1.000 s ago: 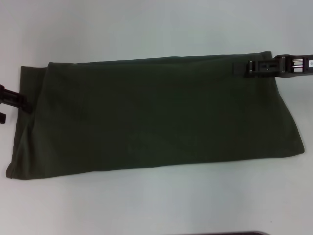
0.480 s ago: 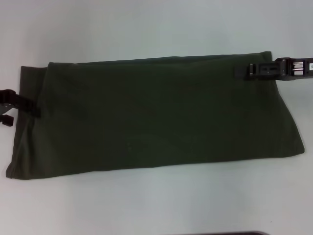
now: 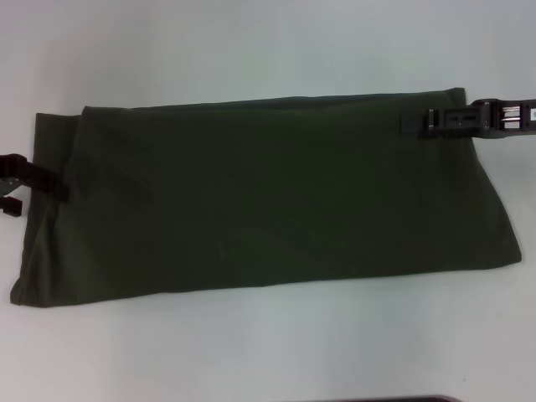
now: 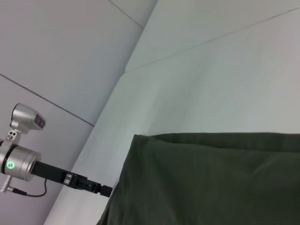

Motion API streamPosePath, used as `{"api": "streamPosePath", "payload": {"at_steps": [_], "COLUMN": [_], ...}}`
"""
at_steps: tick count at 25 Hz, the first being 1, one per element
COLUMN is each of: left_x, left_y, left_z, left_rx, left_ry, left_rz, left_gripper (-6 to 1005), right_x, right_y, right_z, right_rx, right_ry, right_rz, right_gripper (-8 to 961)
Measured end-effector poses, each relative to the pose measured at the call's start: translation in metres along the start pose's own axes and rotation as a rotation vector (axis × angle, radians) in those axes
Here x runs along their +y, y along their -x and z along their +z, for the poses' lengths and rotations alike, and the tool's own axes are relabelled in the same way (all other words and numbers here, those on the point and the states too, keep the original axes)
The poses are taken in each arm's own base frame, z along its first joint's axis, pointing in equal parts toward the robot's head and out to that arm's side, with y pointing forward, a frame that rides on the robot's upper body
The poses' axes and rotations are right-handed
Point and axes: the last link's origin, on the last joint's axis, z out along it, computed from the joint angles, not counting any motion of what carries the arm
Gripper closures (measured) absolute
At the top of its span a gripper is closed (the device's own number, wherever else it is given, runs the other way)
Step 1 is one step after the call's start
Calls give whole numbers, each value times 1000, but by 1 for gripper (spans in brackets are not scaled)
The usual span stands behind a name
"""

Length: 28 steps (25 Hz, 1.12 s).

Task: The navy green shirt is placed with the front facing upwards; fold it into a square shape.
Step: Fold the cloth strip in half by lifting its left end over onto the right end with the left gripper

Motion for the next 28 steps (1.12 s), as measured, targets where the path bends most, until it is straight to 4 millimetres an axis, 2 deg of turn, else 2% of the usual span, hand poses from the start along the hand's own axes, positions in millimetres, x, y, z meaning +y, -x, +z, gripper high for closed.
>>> {"api": "streamPosePath", "payload": {"at_steps": [28], "left_x": [3], "left_y": [4], "left_z": [9], "left_rx": [-29], "left_ry": [0], "left_rz": [4], "left_gripper": [133], "right_x": [0], "right_y": [-1], "right_z": [-1], "right_rx": [3], "right_ry": [2], "right_rz": [1], "right_gripper": [39]}}
